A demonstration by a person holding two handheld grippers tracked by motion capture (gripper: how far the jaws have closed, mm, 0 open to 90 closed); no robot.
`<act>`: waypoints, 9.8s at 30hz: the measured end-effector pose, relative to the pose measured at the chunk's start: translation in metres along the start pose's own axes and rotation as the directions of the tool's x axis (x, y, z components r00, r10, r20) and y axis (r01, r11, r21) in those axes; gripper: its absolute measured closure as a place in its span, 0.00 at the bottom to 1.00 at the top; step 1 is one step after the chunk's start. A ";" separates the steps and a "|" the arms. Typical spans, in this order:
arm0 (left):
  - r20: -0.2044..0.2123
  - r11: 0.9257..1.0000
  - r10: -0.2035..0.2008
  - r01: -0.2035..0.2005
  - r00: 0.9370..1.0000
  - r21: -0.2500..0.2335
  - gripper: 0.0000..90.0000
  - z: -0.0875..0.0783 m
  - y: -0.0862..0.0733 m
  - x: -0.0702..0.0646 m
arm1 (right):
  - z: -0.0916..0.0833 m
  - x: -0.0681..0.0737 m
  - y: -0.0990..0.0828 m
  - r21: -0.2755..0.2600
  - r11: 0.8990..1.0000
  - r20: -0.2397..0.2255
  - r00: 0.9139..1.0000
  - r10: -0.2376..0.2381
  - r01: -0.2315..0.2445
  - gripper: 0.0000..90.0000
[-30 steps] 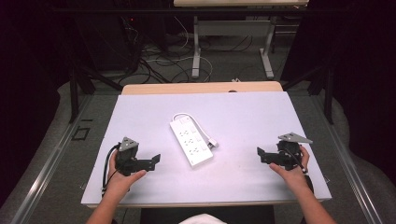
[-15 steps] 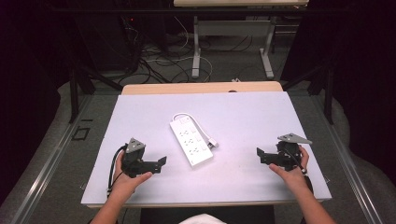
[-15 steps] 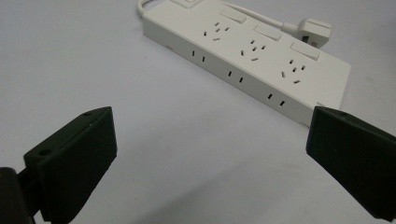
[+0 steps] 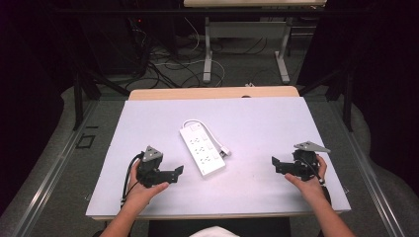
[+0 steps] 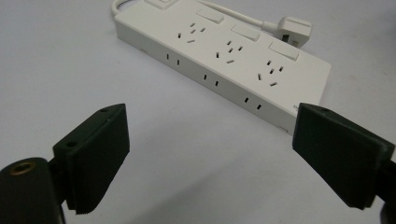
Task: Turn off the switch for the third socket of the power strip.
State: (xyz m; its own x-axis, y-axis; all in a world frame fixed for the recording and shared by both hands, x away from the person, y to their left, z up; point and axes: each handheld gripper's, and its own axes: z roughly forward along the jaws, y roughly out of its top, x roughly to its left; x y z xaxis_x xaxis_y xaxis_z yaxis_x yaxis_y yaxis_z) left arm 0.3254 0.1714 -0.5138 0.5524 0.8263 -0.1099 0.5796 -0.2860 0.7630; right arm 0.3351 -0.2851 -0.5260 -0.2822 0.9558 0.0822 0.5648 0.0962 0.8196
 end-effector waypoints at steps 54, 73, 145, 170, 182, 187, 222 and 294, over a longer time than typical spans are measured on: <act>0.021 1.000 0.025 -0.025 0.999 -0.011 0.40 0.028 0.069 -0.030 | 0.002 -0.007 -0.003 0.009 1.000 0.010 1.000 0.023 -0.023 0.00; 0.039 0.999 0.048 -0.049 0.998 0.006 0.55 0.047 0.080 -0.044 | 0.002 -0.009 -0.003 0.010 0.999 0.007 0.999 0.037 -0.037 0.00; 0.112 0.953 0.219 -0.238 0.969 0.190 0.83 0.110 0.072 -0.079 | 0.003 -0.013 -0.004 0.020 0.999 -0.001 0.999 0.041 -0.041 0.00; 0.110 0.948 0.230 -0.248 0.967 0.200 0.92 0.113 0.071 -0.079 | 0.004 -0.011 -0.005 0.016 0.999 0.004 0.999 0.042 -0.042 0.00; 0.131 0.953 0.199 -0.223 0.971 0.205 1.00 0.114 0.070 -0.077 | 0.004 -0.012 -0.004 0.019 0.999 -0.004 0.999 0.033 -0.033 0.00; 0.112 0.955 0.199 -0.218 0.974 0.201 1.00 0.115 0.070 -0.077 | 0.004 -0.012 -0.005 0.019 0.999 -0.004 0.999 0.036 -0.036 0.00; 0.113 0.973 0.111 -0.131 0.987 0.192 0.96 0.110 0.075 -0.065 | 0.005 -0.012 -0.005 0.022 0.999 0.001 0.999 0.041 -0.041 0.00; 0.076 1.000 -0.015 0.014 0.997 0.015 0.24 0.060 0.088 -0.015 | 0.004 -0.013 -0.006 0.026 0.999 -0.003 0.999 0.041 -0.041 0.00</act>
State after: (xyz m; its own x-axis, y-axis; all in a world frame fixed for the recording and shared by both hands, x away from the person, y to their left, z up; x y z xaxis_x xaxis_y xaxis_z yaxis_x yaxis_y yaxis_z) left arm 0.4043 0.1050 -0.4828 0.5875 0.7914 -0.1692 0.5960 -0.2817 0.7519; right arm 0.3386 -0.2970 -0.5342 -0.2613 0.9580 0.1179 0.5961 0.0641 0.8003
